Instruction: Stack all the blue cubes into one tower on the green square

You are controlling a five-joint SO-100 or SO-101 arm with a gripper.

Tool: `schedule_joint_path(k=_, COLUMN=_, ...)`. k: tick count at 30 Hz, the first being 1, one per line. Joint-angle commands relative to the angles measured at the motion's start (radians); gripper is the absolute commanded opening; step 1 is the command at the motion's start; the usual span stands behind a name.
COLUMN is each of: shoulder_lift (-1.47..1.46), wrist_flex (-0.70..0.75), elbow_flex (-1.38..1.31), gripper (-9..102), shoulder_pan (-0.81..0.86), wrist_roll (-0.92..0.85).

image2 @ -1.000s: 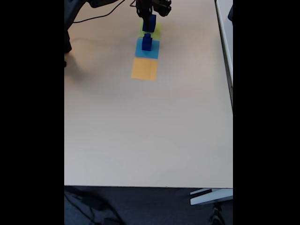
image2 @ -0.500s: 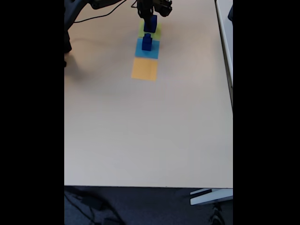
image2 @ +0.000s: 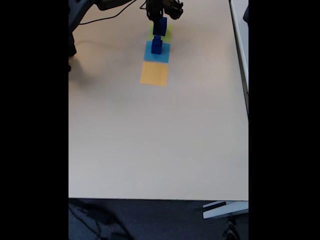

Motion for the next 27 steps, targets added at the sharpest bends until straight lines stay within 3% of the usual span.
schedule_joint_path(k=1, shoulder_lift=0.020, wrist_flex=-0.017, elbow_flex=-0.063, gripper=12, shoulder_pan=0.002, wrist_roll=0.014)
schedule_joint_path(k=19, shoulder_lift=0.041, wrist_flex=-0.003, elbow_flex=-0.063, gripper=32, shoulder_pan=-0.003, wrist_roll=0.012)
schedule_joint_path(k=27, shoulder_lift=0.055, wrist_flex=0.000, elbow_flex=-0.064, gripper=34, shoulder_pan=-0.002, wrist_roll=0.003)
